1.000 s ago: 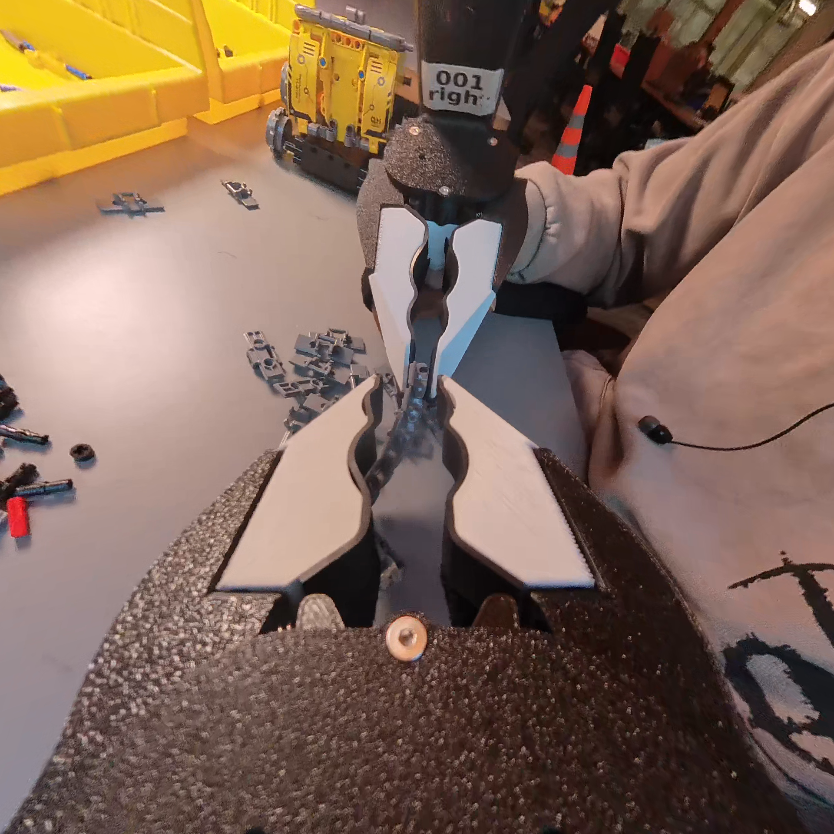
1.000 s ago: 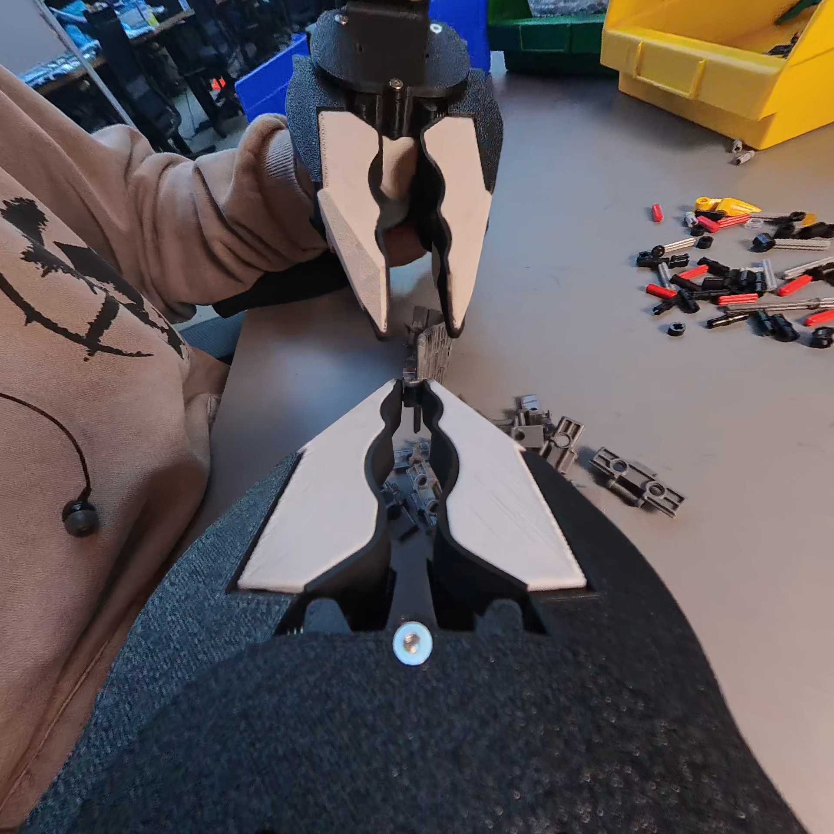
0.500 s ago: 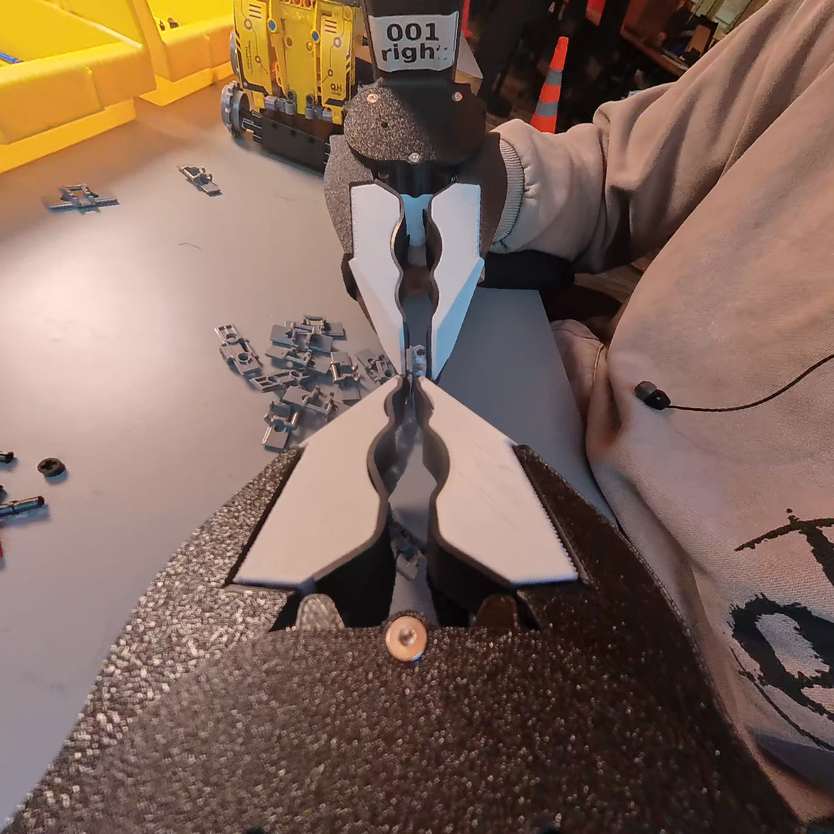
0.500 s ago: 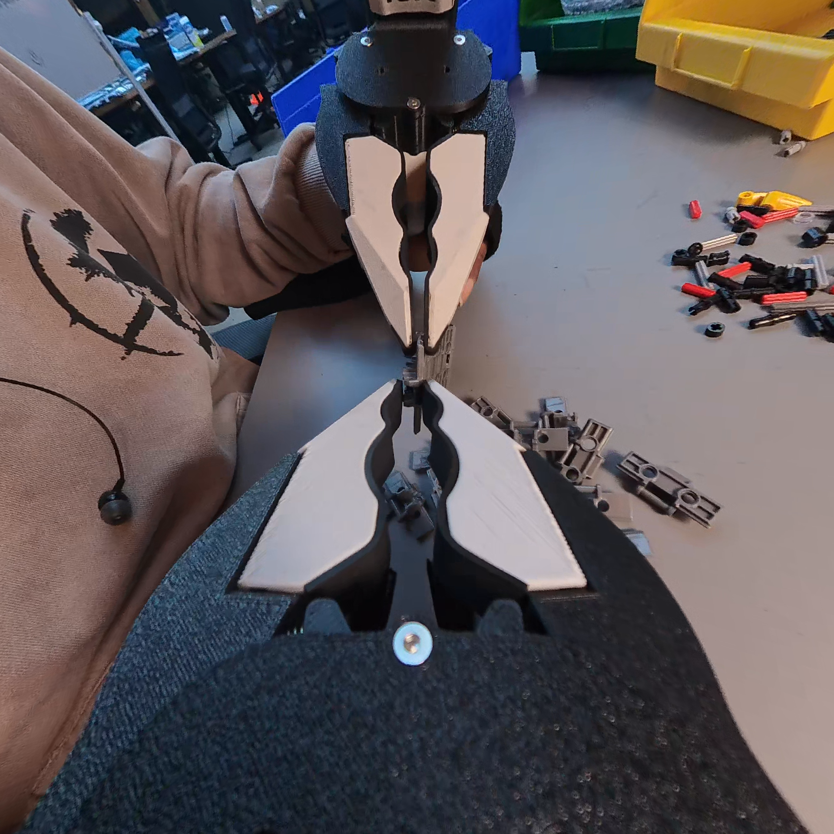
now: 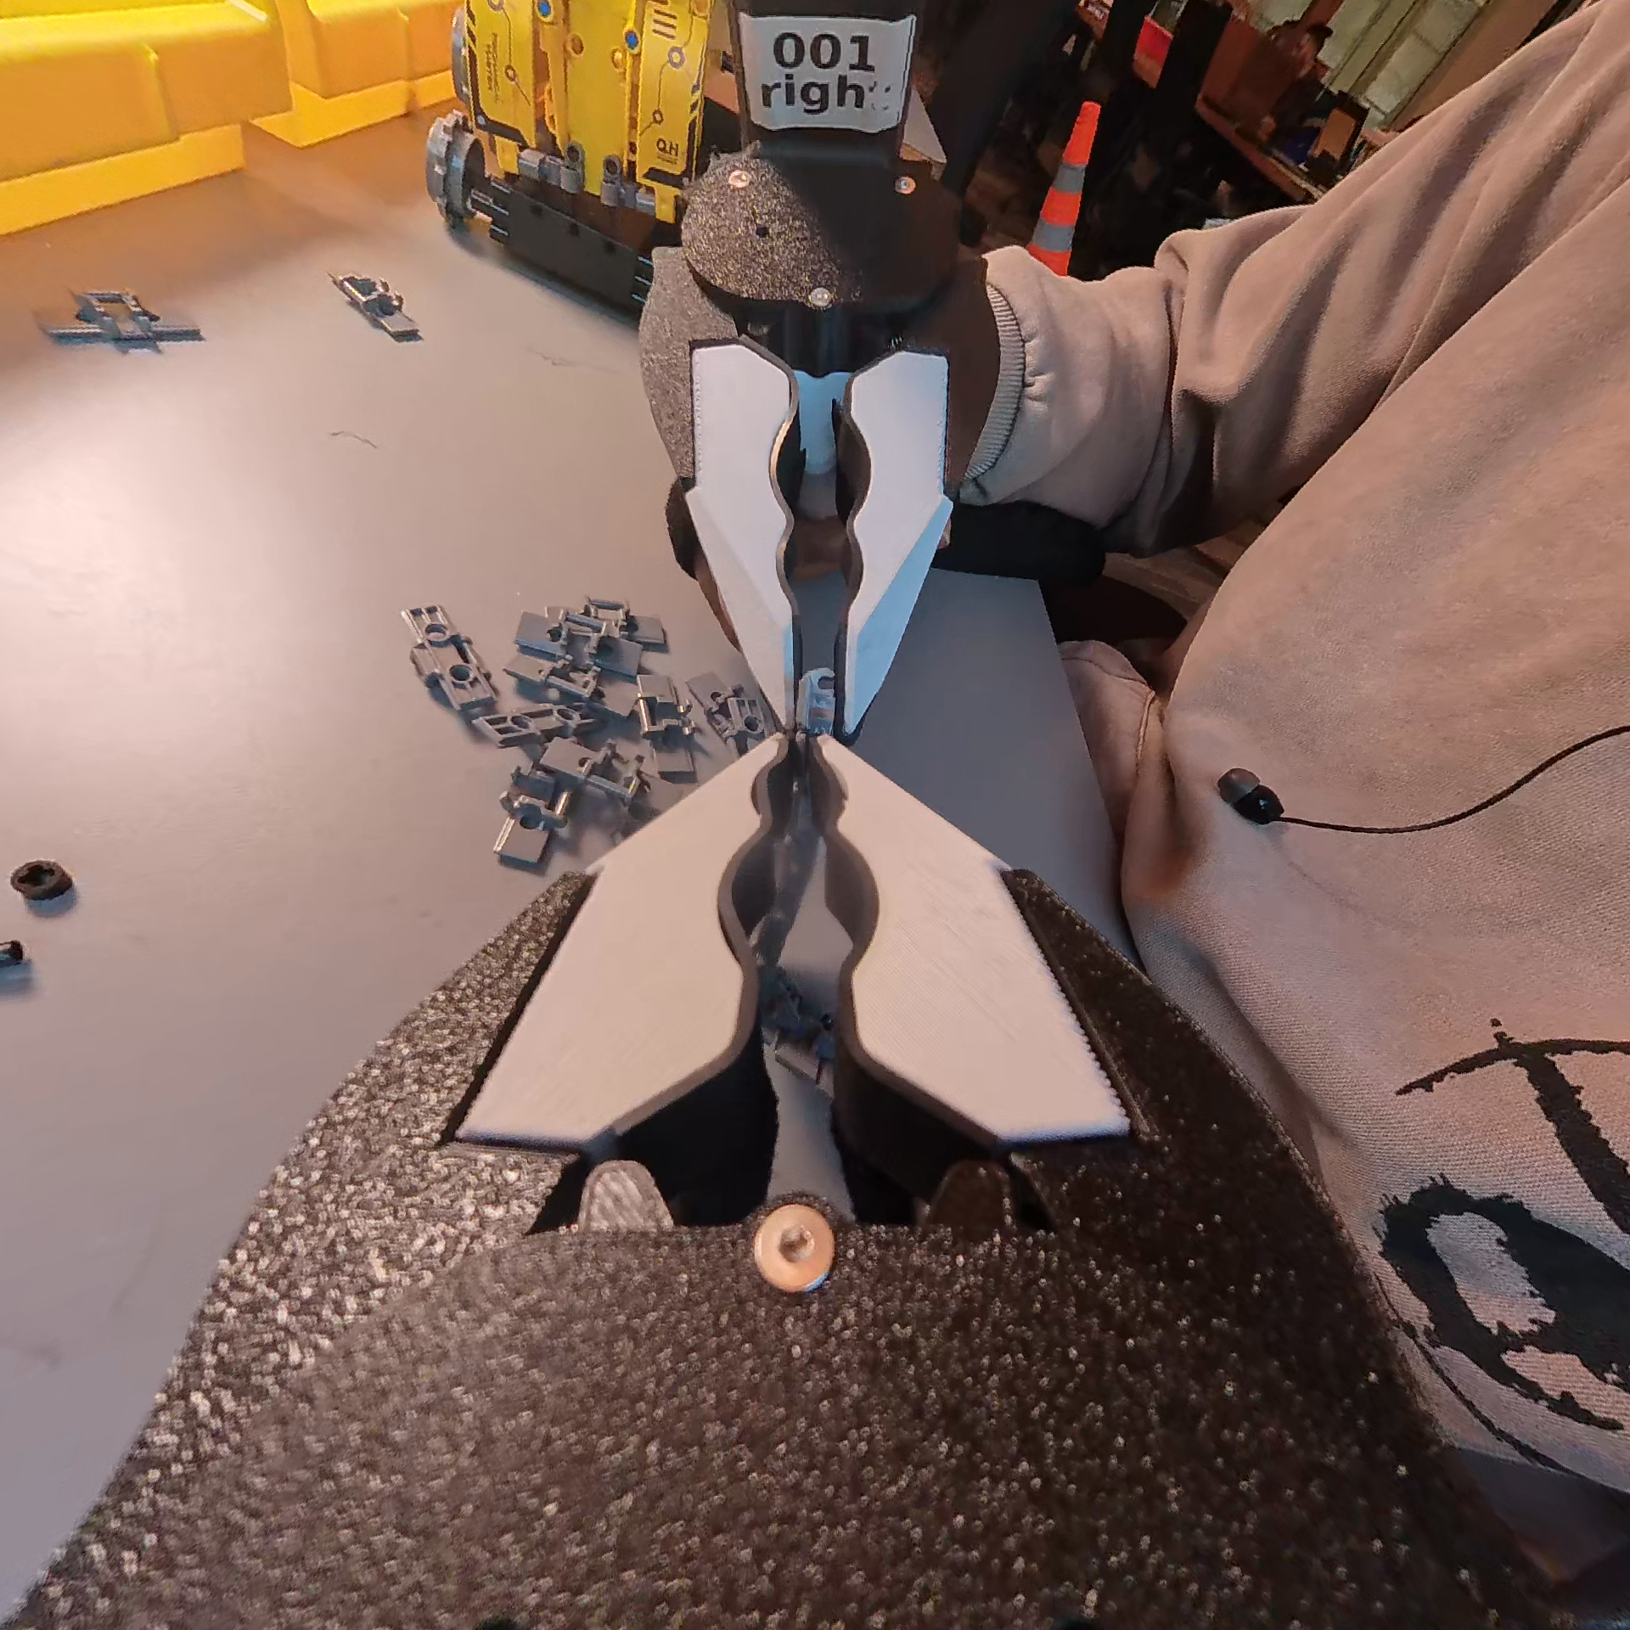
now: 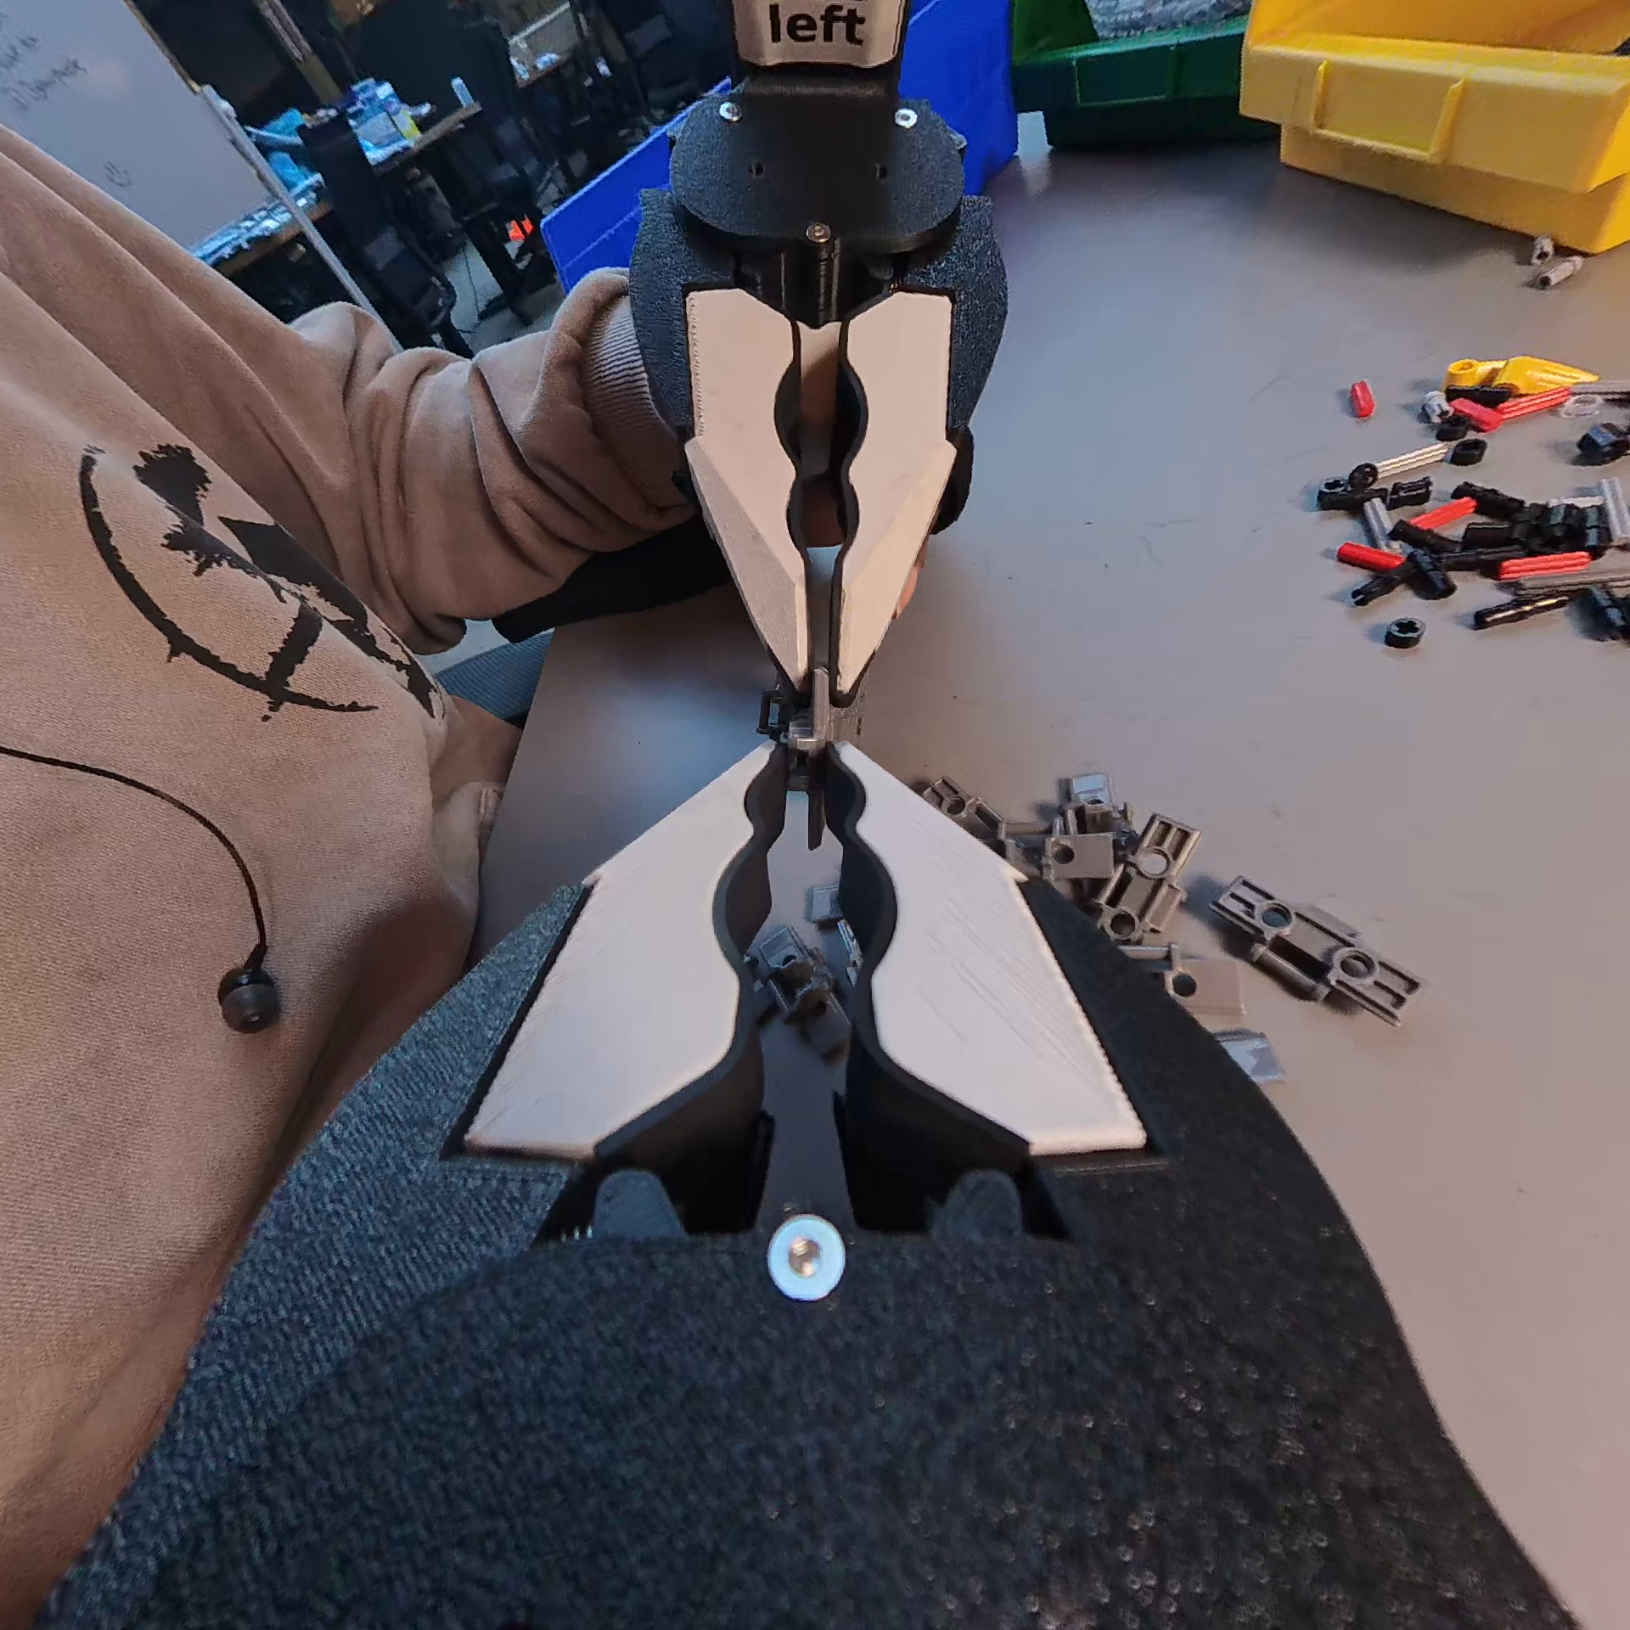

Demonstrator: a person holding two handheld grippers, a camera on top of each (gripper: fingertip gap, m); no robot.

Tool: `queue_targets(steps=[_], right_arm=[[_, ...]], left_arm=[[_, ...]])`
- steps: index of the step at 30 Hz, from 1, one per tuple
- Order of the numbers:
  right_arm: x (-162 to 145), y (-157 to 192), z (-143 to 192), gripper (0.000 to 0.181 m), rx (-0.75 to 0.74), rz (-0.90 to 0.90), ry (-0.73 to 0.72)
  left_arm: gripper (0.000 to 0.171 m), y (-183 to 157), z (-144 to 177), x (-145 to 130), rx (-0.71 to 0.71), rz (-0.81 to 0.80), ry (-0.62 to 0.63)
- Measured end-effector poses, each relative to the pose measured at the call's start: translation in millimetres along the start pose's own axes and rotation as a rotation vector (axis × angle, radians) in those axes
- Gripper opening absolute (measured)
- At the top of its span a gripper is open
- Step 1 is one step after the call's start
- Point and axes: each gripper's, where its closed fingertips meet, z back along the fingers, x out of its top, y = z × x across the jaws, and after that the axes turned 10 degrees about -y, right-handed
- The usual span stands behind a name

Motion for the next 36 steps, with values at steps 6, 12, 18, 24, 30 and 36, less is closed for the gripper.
queue_targets(steps=[6,12,18,24,30,36], right_arm=[[-4,-2,0,0.006,0.000,-0.029,0.016],[0,2,0,0.017,0.020,-0.037,-0.007],[1,1,-3,0.005,0.004,-0.023,-0.009],[2,4,-2,0.000,0.008,0.055,-0.010],[-10,8,-5,0.000,-0.014,0.231,0.068],[-23,52,-28,0.000,0.115,0.435,0.128]], left_arm=[[0.002,2,-1,-4,0.003,0.049,0.016],[0.002,-1,-2,-8,-0.011,0.055,0.044],[0.002,-5,-5,-11,-0.022,0.048,0.063],[0.001,-7,-6,-10,-0.045,0.135,0.043],[0.002,-6,-10,-25,-0.039,0.179,0.114],[0.002,28,8,-19,0.150,0.136,0.107]])
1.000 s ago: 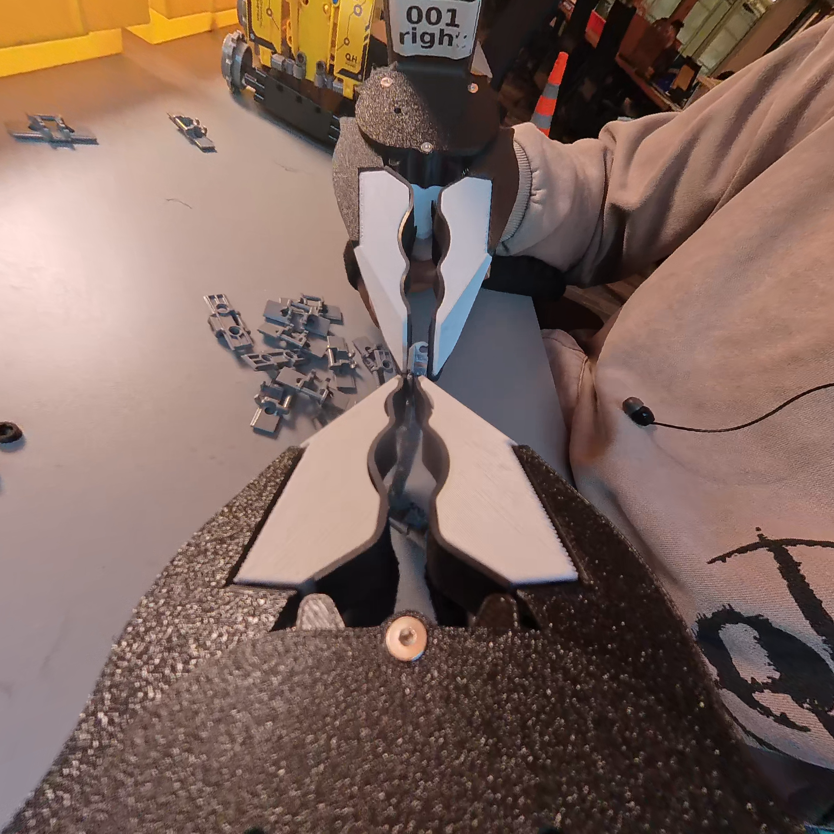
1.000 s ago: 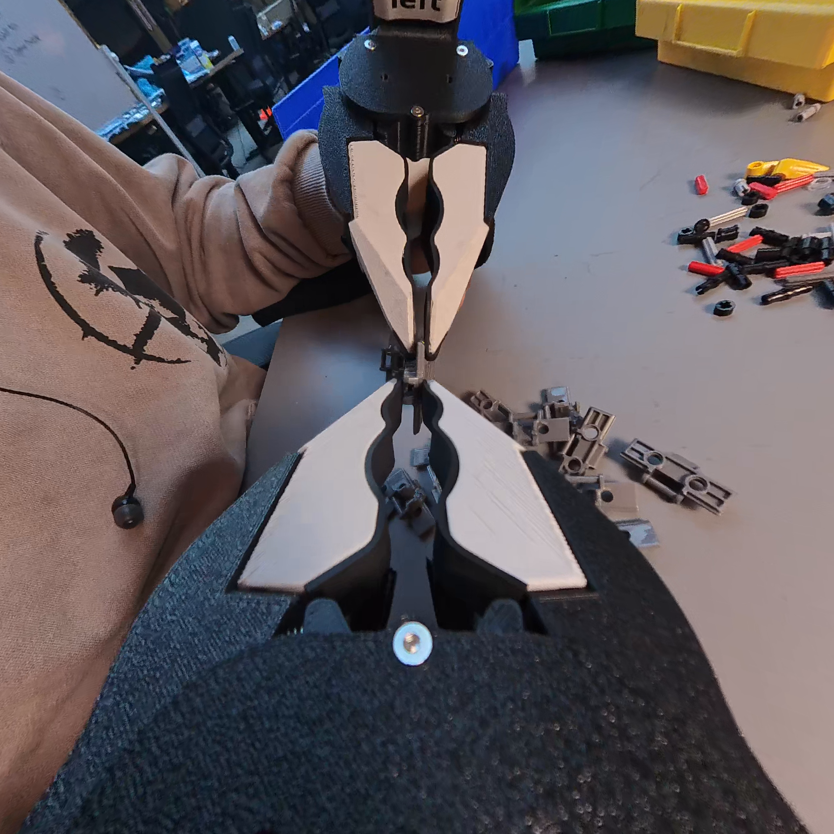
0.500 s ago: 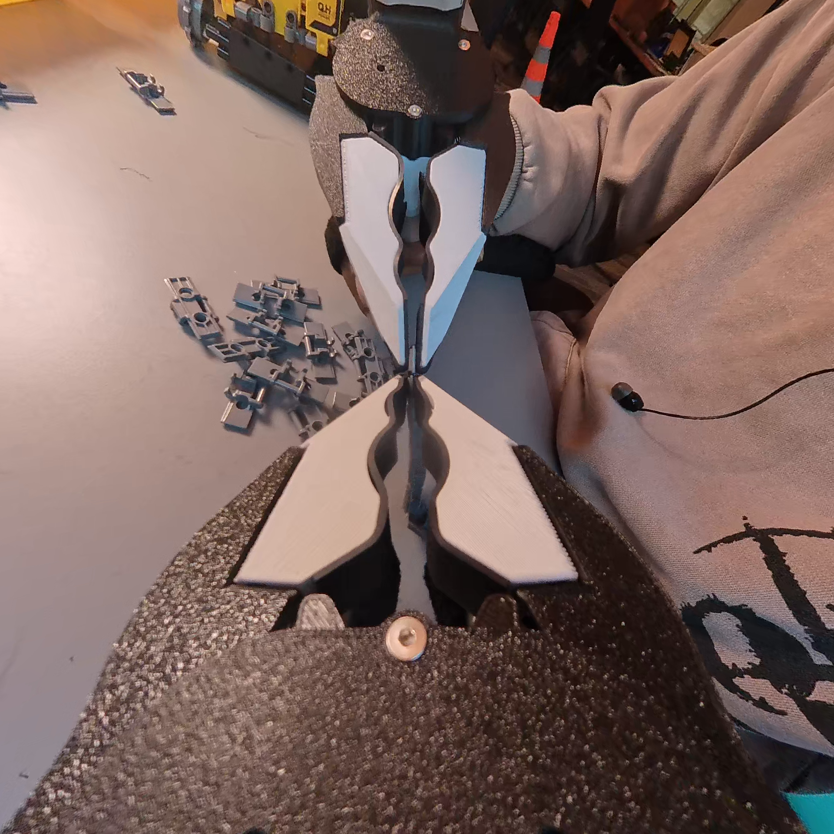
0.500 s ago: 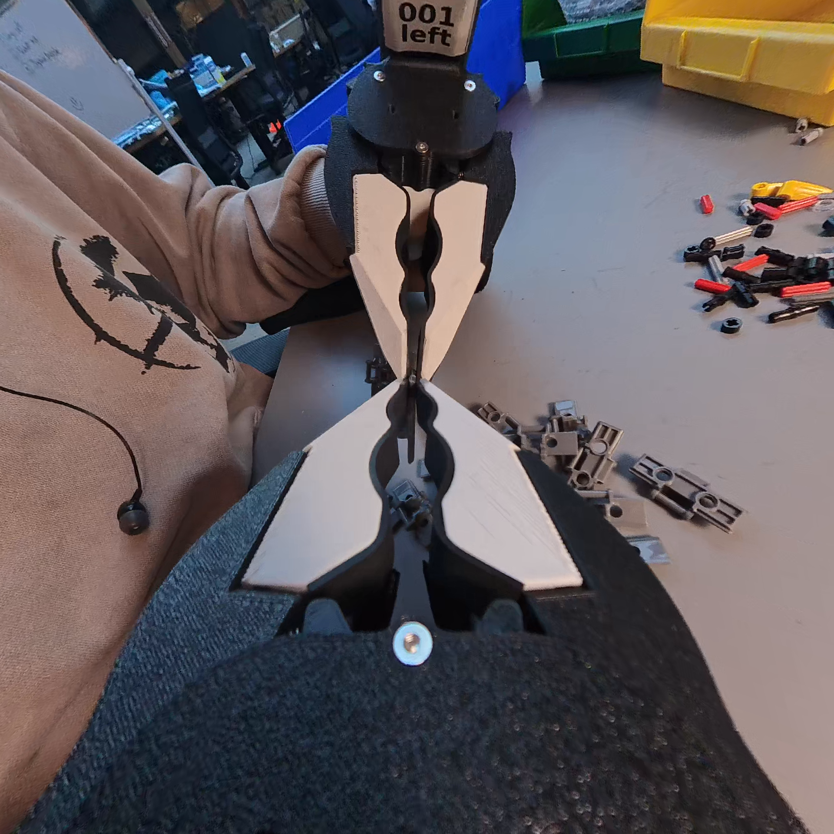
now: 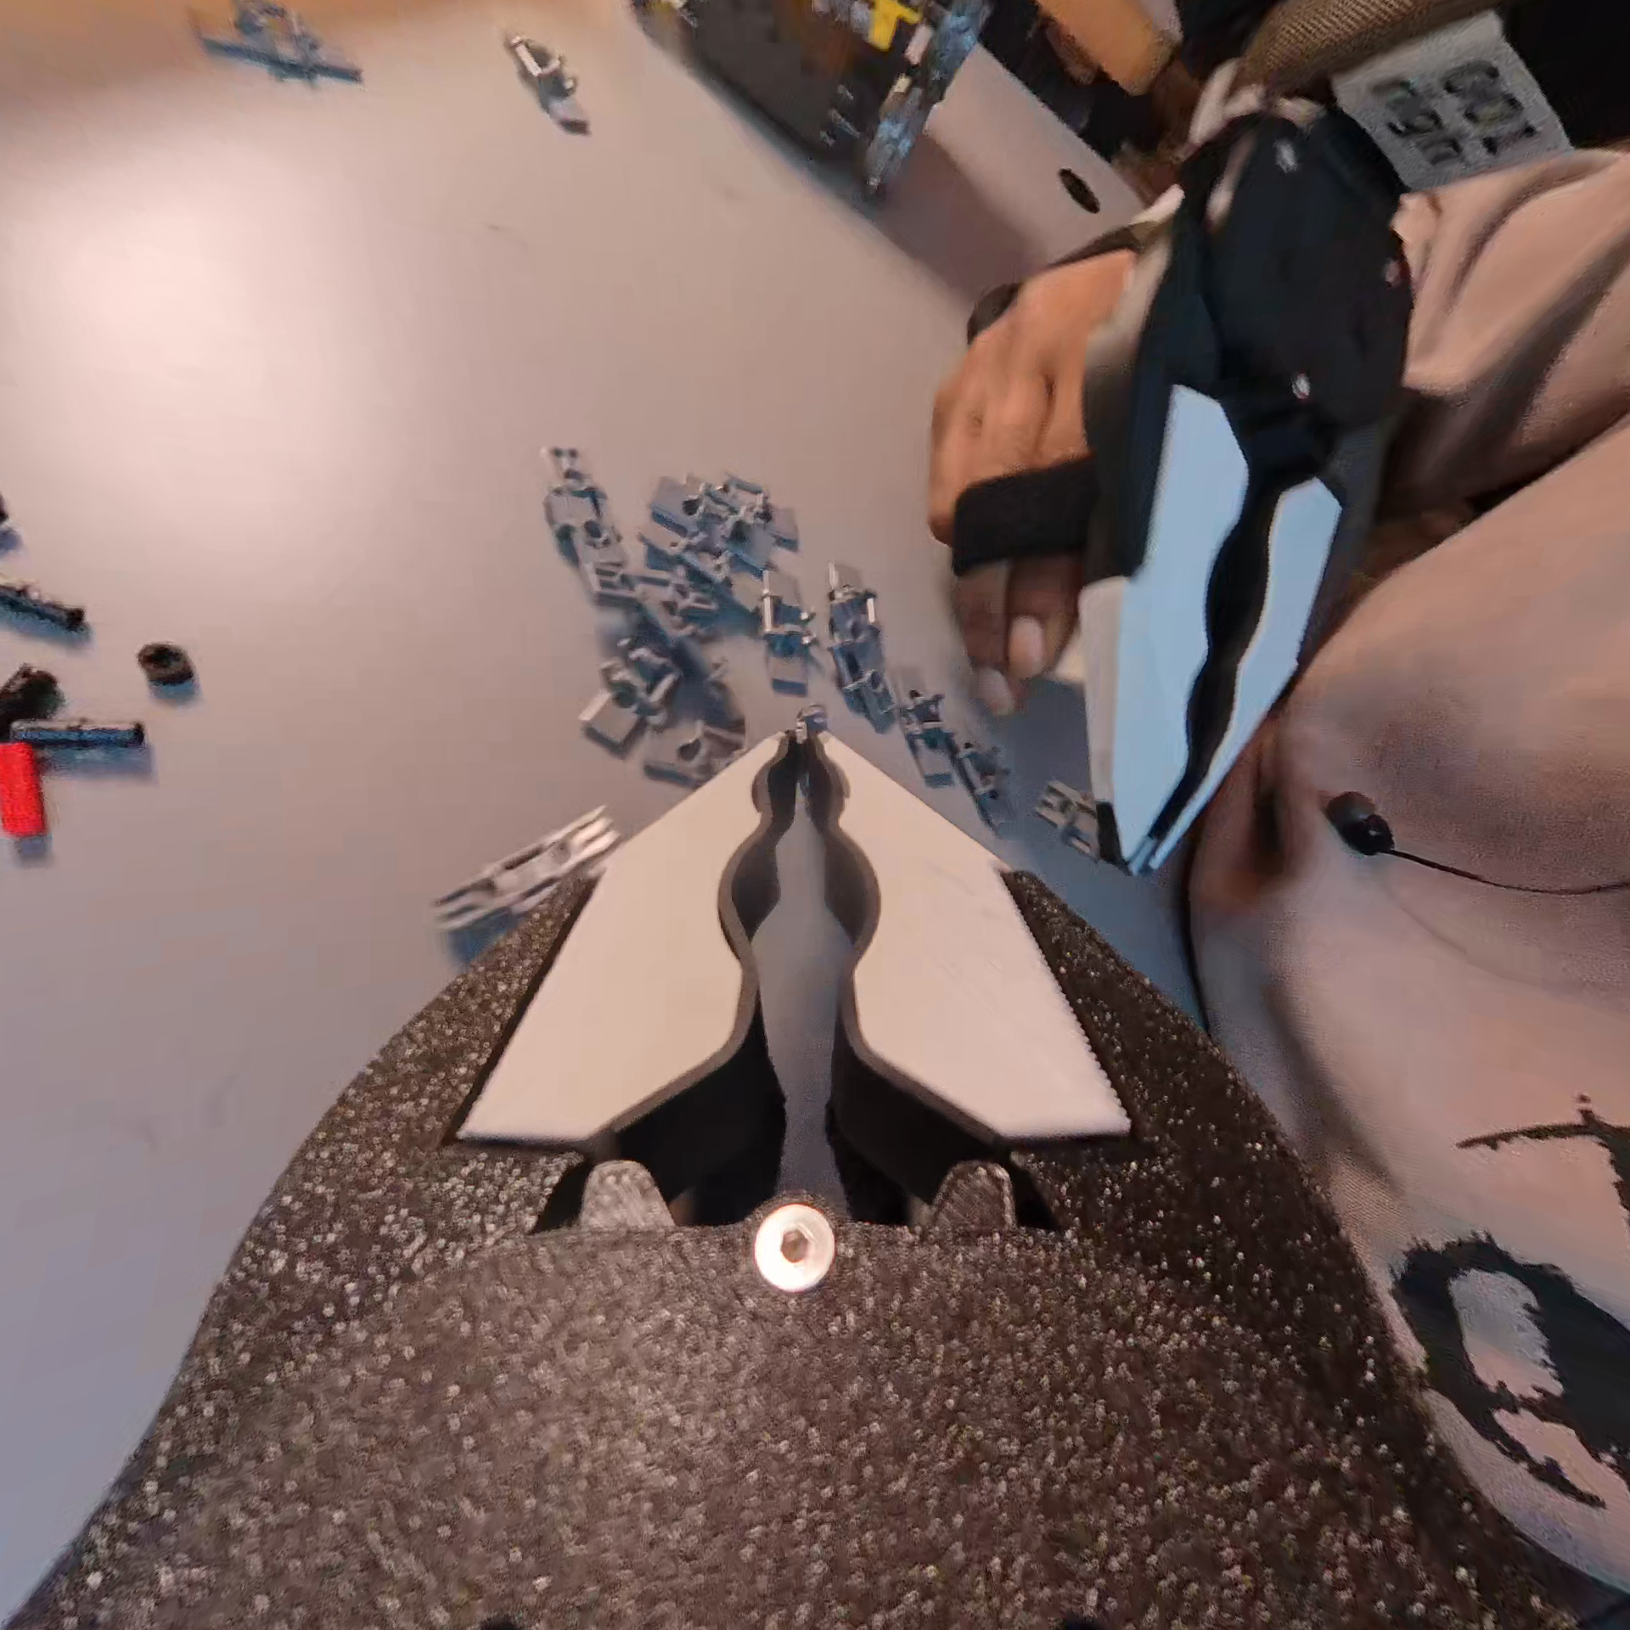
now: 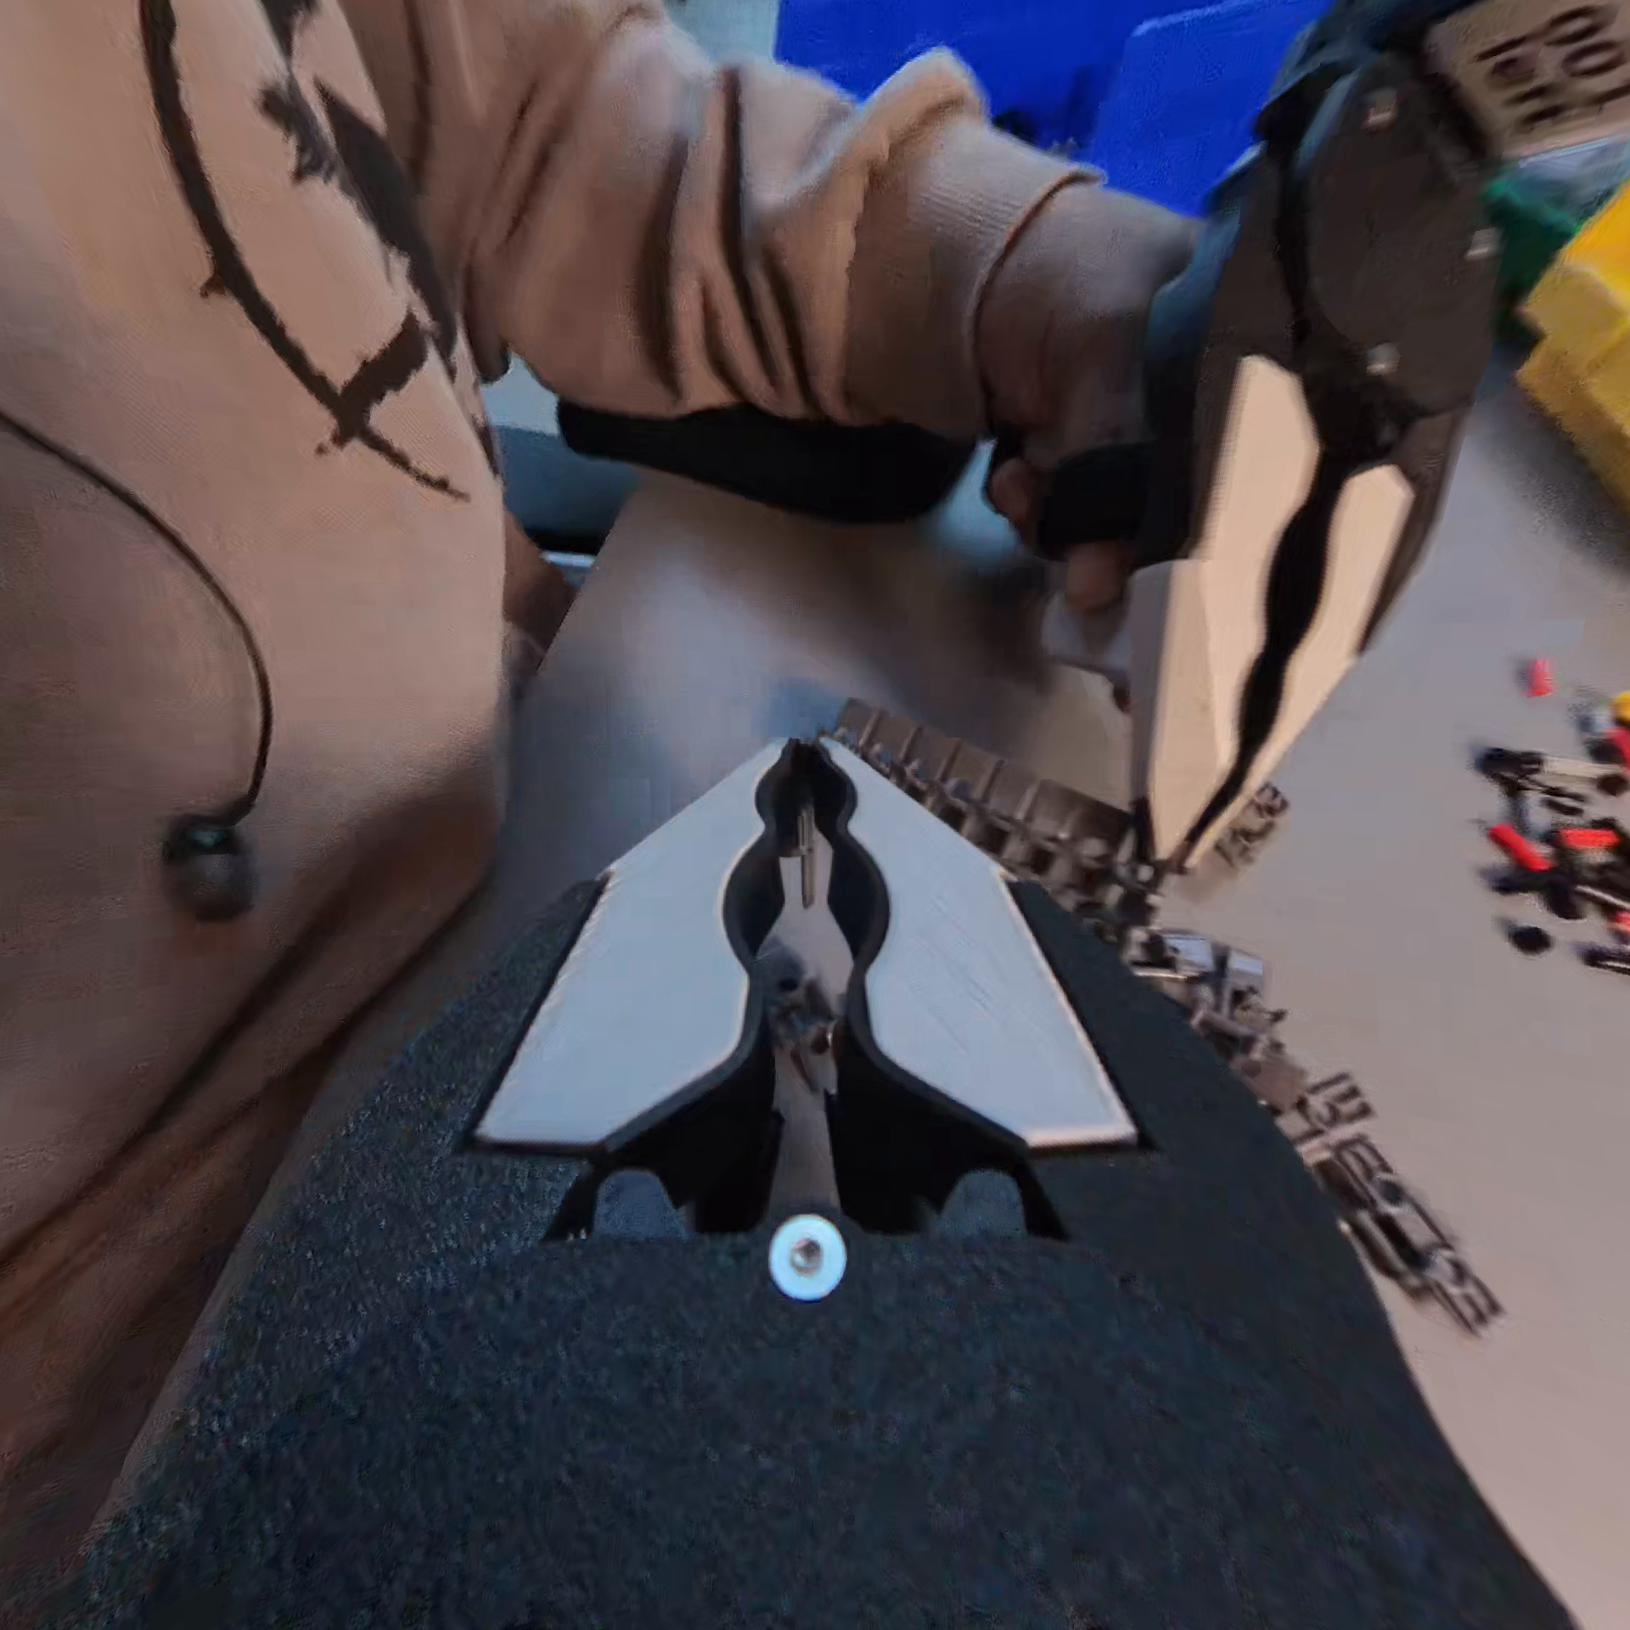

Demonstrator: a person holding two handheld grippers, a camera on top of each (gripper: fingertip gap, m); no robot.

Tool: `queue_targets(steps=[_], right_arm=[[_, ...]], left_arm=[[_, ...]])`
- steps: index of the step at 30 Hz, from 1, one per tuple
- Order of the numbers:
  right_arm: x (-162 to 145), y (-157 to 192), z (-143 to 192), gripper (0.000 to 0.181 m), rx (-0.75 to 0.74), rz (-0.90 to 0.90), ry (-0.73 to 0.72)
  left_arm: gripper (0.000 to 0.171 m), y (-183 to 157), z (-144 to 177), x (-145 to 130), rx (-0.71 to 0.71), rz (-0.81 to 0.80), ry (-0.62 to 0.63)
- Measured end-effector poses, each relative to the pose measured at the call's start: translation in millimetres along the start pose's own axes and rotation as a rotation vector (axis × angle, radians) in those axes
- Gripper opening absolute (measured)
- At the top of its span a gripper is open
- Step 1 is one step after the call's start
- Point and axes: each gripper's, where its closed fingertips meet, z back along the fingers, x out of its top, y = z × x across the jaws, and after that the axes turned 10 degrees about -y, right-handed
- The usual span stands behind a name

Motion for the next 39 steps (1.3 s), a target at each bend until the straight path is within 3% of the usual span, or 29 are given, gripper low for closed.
queue_targets(steps=[2,5,7,10,13,16,19,25,32,39], right_arm=[[21,-25,21,0.000,-0.072,-0.073,-0.097],[22,-53,49,0.000,-0.147,-0.244,-0.183],[6,-65,54,0.001,-0.220,-0.291,-0.143],[-17,-78,54,0.022,-0.302,-0.293,-0.036],[-15,-77,49,0.037,-0.292,-0.306,-0.048],[-6,-67,39,0.035,-0.246,-0.287,-0.068],[-3,-56,29,0.008,-0.194,-0.261,-0.052],[8,-56,38,0.006,-0.152,-0.369,-0.156],[15,-57,44,0.006,-0.134,-0.428,-0.225],[15,-59,44,0.006,-0.135,-0.451,-0.233]], left_arm=[[0.002,-5,1,2,-0.025,0.008,-0.027],[0.001,-7,4,8,-0.049,0.029,-0.055],[0.001,-7,4,8,-0.061,0.038,-0.061],[0.001,-14,2,9,-0.093,0.032,-0.070],[0.002,-20,1,11,-0.125,0.029,-0.084],[0.002,-29,0,16,-0.162,0.013,-0.104],[0.002,-32,-1,17,-0.175,0.006,-0.114],[0.016,-39,5,23,-0.222,-0.009,-0.153],[0.004,-38,4,25,-0.218,-0.024,-0.170],[0.003,-36,3,27,-0.217,0.005,-0.188]])
